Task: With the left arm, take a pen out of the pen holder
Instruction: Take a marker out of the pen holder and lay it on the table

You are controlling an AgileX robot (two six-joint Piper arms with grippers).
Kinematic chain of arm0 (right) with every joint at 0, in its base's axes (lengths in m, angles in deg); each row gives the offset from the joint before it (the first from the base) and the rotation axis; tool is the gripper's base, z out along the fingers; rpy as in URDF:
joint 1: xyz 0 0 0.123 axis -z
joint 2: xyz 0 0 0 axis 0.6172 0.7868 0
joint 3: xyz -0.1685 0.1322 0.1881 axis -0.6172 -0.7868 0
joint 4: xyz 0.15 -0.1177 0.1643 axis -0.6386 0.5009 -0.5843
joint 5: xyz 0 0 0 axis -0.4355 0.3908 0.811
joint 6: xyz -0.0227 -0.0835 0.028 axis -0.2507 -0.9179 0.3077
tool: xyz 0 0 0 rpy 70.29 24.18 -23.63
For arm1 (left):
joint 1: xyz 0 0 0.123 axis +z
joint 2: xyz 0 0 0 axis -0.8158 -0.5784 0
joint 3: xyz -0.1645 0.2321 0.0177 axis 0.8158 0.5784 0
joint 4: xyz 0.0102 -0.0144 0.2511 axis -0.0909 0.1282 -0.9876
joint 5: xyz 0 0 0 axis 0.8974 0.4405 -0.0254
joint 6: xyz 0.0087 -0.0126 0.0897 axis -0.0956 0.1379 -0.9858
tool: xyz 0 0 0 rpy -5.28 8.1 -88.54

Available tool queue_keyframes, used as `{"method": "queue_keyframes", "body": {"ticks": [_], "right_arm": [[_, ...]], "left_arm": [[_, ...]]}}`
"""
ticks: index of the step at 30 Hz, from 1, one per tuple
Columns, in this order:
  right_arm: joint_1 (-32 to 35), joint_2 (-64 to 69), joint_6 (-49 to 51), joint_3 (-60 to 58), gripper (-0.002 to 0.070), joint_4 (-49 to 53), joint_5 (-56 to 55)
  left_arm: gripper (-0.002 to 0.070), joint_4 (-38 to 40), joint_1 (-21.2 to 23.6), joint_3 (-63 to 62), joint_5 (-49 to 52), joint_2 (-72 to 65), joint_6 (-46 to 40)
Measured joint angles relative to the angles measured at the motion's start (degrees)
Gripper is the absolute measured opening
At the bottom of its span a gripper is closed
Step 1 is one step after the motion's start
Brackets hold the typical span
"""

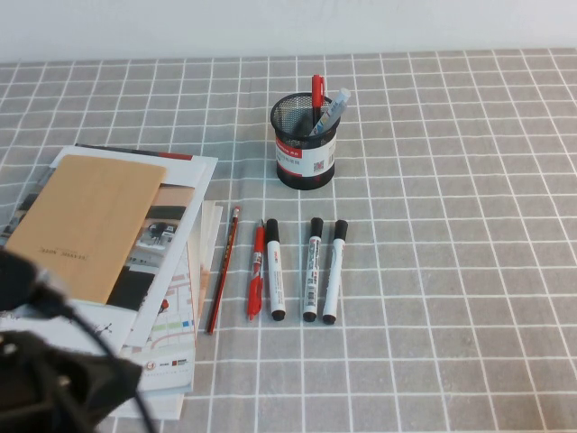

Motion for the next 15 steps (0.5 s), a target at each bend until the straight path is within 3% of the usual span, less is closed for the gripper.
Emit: {"method": "queue_keyframes", "body": {"ticks": [8, 15], "right_arm": [[0.0, 0.0, 0.0, 0.0, -0.0013, 0.0, 0.0], [0.1, 0.0, 0.0, 0.0, -0.0013, 0.0, 0.0]], "left_arm": [[0.0000, -4.8, 0.0, 0.5, 8.2, 12.1, 0.4], [0.0000, -11.8, 0.0, 8.0, 0.8, 23.9, 0.4]]}}
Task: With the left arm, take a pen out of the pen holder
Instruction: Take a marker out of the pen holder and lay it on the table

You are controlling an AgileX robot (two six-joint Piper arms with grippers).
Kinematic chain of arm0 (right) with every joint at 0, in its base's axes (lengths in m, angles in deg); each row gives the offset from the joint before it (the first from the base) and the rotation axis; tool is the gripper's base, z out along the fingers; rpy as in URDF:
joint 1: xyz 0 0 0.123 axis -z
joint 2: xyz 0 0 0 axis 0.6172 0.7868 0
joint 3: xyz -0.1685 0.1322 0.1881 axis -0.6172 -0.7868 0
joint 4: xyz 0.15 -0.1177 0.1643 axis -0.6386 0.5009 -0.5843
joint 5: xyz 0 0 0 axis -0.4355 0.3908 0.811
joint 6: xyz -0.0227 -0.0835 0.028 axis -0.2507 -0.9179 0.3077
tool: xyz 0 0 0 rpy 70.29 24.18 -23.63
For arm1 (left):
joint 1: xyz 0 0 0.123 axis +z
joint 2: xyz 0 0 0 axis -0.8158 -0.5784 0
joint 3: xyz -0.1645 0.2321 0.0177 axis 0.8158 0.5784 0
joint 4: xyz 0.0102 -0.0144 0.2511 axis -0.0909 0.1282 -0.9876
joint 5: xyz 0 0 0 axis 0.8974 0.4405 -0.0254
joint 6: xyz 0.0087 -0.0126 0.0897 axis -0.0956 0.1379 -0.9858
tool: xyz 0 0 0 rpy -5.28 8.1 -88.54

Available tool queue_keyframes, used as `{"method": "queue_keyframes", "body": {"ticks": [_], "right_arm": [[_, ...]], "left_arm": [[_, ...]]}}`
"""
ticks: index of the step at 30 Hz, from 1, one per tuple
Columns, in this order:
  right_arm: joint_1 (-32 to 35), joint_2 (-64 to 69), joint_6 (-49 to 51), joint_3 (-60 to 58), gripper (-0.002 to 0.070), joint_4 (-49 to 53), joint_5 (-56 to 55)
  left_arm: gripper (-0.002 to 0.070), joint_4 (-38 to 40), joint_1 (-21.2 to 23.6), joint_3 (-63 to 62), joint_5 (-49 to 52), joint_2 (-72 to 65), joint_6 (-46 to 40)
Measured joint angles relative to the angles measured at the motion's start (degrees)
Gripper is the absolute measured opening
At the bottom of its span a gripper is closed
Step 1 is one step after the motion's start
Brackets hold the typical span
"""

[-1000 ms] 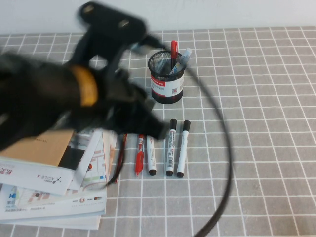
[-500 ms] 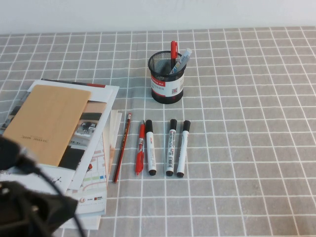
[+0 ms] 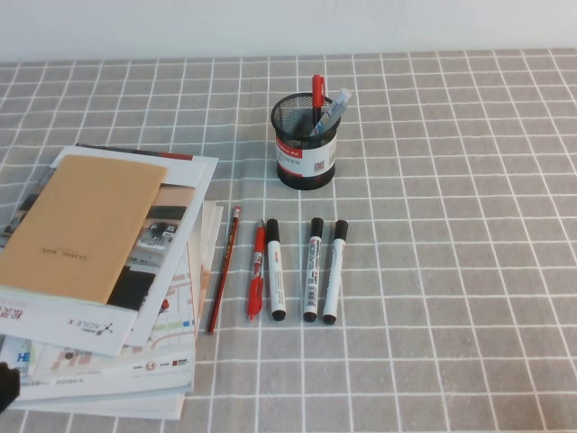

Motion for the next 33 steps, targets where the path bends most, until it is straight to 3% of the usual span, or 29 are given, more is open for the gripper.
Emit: {"method": "queue_keyframes", "body": {"ticks": [5, 11, 16, 20, 24, 33], "right_arm": [[0.0, 0.0, 0.0, 0.0, -0.0013, 0.0, 0.0], [0.0, 0.0, 0.0, 0.0, -0.0013, 0.0, 0.0], [0.0, 0.0, 0.0, 0.0, -0.0013, 0.0, 0.0], [0.0, 0.0, 0.0, 0.0, -0.0012, 0.0, 0.0], [0.0, 0.0, 0.0, 0.0, -0.0013, 0.0, 0.0], [0.0, 0.0, 0.0, 0.0, -0.0013, 0.0, 0.1]], "left_arm": [[0.0000, -4.6, 3.4, 11.9, -11.9, 10.9, 0.0], [0.0000, -1.1, 18.6, 21.8, -19.0, 19.4, -0.9], [0.0000, 9.6, 34.1, 27.8, -24.2, 19.7, -13.0], [0.0000, 21.9, 42.3, 34.0, -32.8, 19.7, -23.6], [0.0000, 24.9, 45.7, 36.8, -34.9, 19.7, -25.8], [0.0000, 24.9, 46.1, 36.9, -31.9, 19.7, -26.5]]}}
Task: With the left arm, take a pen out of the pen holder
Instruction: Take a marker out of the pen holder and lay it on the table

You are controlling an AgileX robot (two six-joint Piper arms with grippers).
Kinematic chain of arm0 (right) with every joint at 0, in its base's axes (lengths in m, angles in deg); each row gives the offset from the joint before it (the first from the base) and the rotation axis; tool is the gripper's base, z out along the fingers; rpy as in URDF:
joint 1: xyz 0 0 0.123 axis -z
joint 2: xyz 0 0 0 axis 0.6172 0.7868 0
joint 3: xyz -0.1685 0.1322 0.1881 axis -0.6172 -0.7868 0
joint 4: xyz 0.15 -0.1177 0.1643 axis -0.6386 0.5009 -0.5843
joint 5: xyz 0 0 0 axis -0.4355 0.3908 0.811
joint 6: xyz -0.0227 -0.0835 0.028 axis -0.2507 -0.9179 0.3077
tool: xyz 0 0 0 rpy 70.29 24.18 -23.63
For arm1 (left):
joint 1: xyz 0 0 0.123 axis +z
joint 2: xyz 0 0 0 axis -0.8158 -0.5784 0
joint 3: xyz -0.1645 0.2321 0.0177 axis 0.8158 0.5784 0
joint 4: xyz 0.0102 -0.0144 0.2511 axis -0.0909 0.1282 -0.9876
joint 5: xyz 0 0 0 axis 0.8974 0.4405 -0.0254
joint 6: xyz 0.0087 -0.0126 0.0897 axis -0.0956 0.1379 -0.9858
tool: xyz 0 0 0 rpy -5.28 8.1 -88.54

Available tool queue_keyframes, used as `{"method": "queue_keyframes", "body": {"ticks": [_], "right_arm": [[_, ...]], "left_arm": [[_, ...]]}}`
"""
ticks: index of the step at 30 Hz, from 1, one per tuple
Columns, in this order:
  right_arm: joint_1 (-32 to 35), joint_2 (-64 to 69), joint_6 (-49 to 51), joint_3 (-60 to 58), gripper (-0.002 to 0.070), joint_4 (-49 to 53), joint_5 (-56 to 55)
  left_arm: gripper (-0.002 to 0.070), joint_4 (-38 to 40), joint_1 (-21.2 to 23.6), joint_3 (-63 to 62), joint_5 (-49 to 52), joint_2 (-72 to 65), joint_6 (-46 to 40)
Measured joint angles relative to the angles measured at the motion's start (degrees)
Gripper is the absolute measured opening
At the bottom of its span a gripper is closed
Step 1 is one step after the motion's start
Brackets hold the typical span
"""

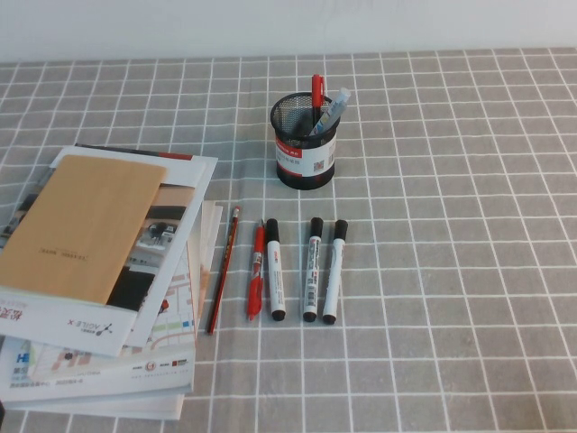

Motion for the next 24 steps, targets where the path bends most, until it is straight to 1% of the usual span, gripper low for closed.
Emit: {"method": "queue_keyframes", "body": {"ticks": [24], "right_arm": [[0.0, 0.0, 0.0, 0.0, -0.0013, -0.1, 0.3]], "left_arm": [[0.0000, 0.1, 0.0, 0.0, 0.1, 0.0, -0.5]]}}
